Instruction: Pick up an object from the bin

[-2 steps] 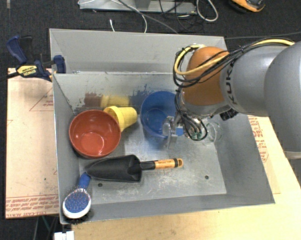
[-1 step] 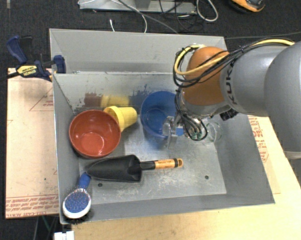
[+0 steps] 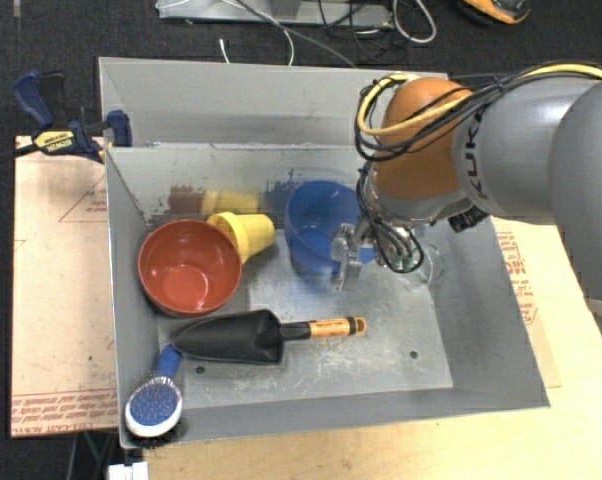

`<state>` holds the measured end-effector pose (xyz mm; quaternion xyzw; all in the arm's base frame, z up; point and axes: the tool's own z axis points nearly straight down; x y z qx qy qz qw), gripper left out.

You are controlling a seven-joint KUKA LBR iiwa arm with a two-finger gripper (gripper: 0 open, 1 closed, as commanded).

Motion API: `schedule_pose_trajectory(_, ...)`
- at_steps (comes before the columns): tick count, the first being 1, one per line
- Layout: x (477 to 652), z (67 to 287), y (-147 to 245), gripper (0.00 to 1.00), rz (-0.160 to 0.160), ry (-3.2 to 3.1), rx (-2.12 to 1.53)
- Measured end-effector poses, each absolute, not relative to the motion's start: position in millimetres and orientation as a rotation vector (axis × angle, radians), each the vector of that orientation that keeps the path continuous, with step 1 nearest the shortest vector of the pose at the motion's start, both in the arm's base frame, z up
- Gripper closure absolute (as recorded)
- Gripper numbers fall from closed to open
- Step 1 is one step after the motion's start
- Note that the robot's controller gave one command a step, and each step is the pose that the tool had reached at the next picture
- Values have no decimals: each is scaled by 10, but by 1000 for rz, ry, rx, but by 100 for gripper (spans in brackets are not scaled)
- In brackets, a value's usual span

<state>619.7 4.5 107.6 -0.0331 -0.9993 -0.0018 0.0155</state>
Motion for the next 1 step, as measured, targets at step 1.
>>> schedule_pose_trajectory(1,6202,1580,44,100,-6,-3111,-104)
